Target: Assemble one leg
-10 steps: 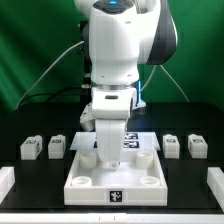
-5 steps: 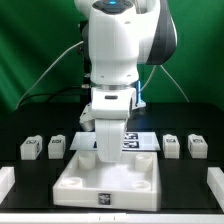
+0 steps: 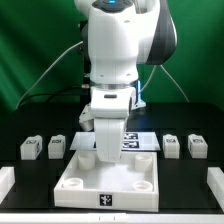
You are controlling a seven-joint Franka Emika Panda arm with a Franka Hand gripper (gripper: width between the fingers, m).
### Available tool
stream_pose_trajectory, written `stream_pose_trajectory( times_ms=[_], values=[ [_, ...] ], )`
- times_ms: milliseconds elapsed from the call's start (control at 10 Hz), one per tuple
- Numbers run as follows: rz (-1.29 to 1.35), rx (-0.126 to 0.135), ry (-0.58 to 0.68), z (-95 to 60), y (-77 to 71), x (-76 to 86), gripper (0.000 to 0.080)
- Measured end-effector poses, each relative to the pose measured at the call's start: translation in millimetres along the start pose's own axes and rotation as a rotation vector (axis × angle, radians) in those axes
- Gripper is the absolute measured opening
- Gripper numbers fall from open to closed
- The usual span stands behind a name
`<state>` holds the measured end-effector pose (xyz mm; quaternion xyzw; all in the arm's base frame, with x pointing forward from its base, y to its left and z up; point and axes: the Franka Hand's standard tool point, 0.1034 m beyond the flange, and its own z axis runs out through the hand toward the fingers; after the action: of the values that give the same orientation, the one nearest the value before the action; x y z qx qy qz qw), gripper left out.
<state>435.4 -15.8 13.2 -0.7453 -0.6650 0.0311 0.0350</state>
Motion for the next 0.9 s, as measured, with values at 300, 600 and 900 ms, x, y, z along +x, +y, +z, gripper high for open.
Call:
stream_pose_trajectory(
  times_ms=[300, 600, 900],
  values=[
    [-0.014, -0.004, 0.000, -1.1, 2.3, 1.2, 0.0065],
    [-0.076, -0.048, 0.020, -11.5, 34.4, 32.0, 0.0063],
    [-0.053, -0.054, 0.049, -5.6, 49.9, 79.4, 0.0063]
  ],
)
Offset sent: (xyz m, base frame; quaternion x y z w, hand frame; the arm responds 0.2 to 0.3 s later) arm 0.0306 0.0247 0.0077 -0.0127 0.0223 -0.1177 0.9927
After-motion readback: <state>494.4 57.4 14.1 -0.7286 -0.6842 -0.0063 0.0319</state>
